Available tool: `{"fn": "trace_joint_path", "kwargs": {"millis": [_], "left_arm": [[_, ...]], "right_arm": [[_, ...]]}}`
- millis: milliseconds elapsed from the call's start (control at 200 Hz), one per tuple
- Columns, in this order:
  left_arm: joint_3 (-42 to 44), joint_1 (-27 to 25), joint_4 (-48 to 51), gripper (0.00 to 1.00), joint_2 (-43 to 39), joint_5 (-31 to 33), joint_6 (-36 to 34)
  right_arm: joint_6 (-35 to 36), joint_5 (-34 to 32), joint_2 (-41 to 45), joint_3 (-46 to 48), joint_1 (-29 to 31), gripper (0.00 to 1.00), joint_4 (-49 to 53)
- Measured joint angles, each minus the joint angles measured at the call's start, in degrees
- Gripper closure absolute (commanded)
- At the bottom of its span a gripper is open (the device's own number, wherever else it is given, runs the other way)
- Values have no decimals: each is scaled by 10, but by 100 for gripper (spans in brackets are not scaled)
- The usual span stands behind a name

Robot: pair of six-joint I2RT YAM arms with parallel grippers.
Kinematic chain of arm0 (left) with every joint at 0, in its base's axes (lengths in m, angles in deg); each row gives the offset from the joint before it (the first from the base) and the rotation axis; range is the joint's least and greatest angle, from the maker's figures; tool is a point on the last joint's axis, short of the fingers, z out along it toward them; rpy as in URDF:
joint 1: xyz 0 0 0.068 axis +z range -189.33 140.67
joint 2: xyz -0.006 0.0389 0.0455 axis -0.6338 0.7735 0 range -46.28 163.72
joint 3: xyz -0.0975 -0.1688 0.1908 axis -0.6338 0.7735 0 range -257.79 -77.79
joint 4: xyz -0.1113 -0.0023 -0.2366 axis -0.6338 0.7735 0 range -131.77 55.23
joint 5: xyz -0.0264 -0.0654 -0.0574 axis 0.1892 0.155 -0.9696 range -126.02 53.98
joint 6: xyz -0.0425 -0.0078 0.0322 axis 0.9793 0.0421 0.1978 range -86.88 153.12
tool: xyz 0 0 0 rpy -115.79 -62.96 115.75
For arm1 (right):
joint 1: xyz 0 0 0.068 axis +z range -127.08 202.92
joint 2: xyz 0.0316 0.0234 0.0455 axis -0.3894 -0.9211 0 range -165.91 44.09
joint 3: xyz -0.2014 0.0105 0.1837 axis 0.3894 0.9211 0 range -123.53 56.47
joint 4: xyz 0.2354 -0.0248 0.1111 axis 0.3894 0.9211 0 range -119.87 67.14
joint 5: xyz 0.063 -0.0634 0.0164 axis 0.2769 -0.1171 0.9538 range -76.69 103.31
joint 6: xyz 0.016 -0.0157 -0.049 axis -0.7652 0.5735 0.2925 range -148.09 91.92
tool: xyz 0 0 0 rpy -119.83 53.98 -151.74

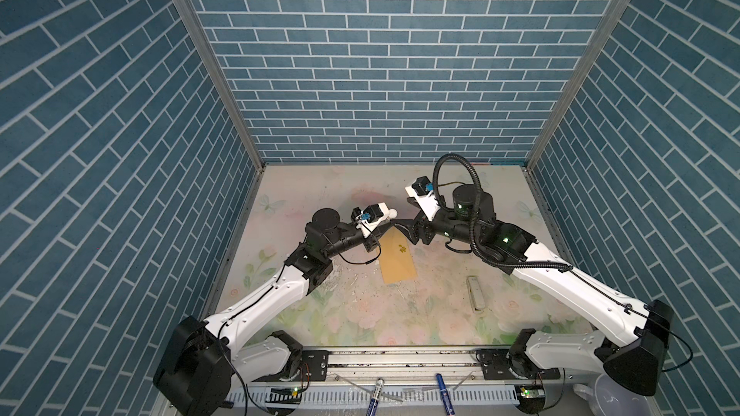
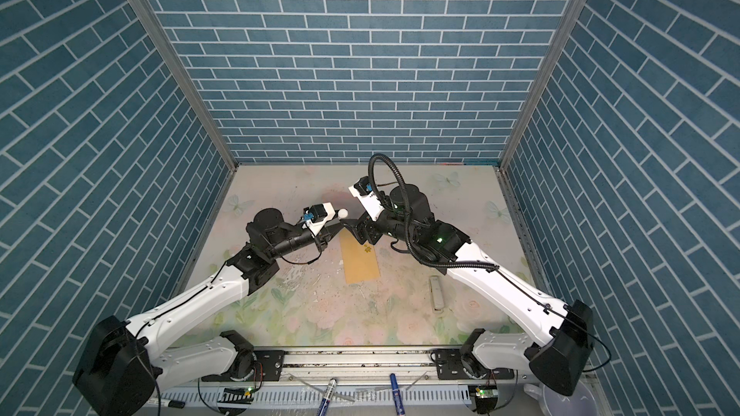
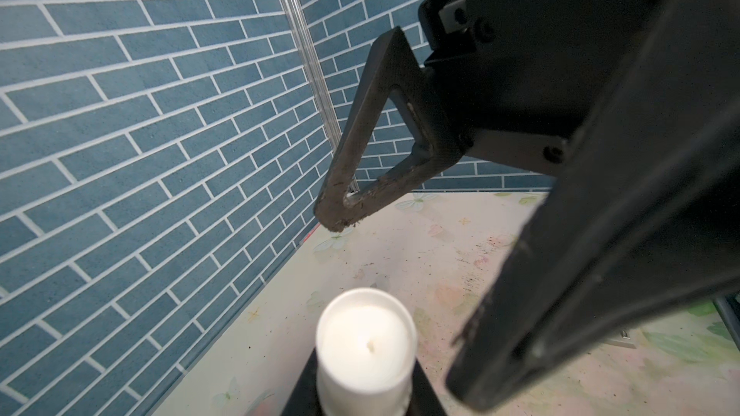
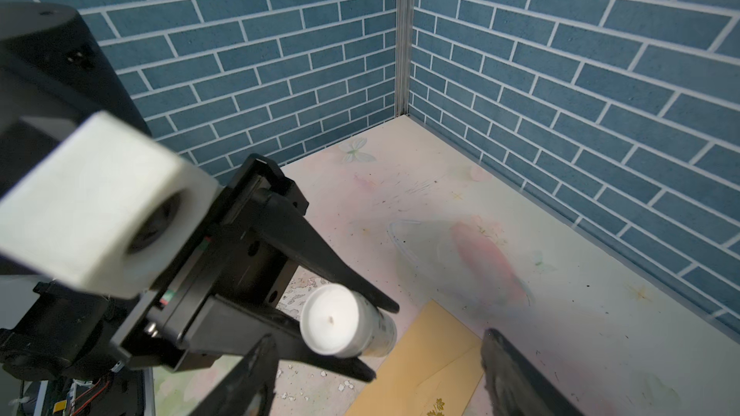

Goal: Place the letter into the envelope and seal it

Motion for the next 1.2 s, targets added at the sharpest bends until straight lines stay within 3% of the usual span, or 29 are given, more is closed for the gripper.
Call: {"fn": "trace_joint_path", "kwargs": {"millis": [280,720,960,1200], "left_arm": [[0,0,0,100,0,-3,2],[1,0,0,100,7,-2,20],[1,0,2,100,10,3,39],[11,-2,-15,69,10,13,48]], "right_arm": [[19,-17,-31,-30,18,40,14],[25,-9,-56,-52,22,76,40],[26,-7,-59,-53,21,86,39],[18,-5,-58,-53,18,93,38]]}}
